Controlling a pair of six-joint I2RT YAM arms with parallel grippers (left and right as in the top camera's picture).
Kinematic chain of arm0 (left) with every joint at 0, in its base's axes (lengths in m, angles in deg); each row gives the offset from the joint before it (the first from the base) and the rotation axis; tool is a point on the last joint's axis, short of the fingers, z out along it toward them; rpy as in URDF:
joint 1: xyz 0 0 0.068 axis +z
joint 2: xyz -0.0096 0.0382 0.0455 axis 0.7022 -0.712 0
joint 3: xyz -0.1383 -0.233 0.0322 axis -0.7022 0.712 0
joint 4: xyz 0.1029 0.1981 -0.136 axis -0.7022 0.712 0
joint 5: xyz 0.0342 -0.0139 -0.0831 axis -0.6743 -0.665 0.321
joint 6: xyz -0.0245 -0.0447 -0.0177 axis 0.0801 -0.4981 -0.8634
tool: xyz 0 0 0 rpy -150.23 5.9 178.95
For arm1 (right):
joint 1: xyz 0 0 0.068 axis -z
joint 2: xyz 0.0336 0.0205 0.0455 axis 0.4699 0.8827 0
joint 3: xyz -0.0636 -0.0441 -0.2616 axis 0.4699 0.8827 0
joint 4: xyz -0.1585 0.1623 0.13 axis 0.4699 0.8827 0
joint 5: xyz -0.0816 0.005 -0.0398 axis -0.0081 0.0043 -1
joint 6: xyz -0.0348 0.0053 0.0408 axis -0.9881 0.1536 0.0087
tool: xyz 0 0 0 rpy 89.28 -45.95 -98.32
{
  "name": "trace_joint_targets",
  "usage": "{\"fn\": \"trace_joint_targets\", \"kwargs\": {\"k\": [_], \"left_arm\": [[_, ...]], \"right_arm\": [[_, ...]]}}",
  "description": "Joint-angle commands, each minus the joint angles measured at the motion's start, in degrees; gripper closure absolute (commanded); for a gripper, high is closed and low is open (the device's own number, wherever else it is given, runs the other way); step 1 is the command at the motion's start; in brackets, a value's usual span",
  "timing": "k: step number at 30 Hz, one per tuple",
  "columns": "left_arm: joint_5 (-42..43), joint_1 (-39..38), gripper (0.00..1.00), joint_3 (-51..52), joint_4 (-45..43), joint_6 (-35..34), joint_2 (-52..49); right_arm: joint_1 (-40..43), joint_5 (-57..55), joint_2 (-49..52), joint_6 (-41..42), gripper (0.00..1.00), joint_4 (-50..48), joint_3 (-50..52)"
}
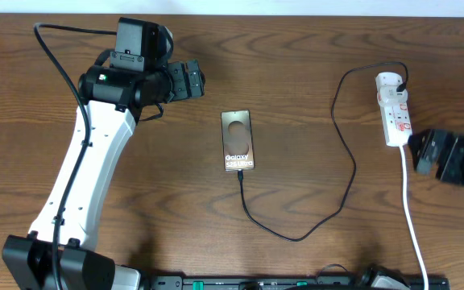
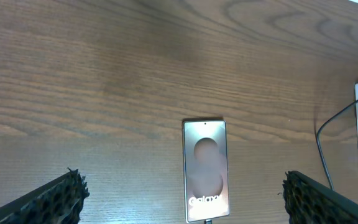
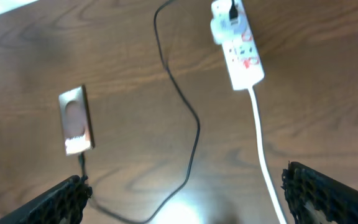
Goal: Plug charger to phone and switch on socket
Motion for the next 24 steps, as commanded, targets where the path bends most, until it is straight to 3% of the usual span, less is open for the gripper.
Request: {"fn": "trace_joint_targets", "kwargs": {"k": [1, 14, 17, 24], "left_arm": [[-0.79, 0.24, 0.02, -0.68, 0.20, 0.33, 0.81], [-0.79, 0.24, 0.02, -0.68, 0.20, 0.33, 0.81], [-0.79, 0.24, 0.02, -0.68, 0.20, 0.33, 0.81], [-0.79, 0.24, 0.02, -0.68, 0.20, 0.33, 0.81]], "right_arm": [[-0.31, 0.13, -2.67, 0.59, 0.01, 1.84, -0.15], [-0.39, 0.09, -5.99, 0.94, 0.01, 2.01, 1.18], [-0.79, 0.09, -8.15, 0.55, 0.01, -3.58, 5.75], [-11.10, -7.41, -20.70, -1.25, 0.01, -30.32, 29.55]]}}
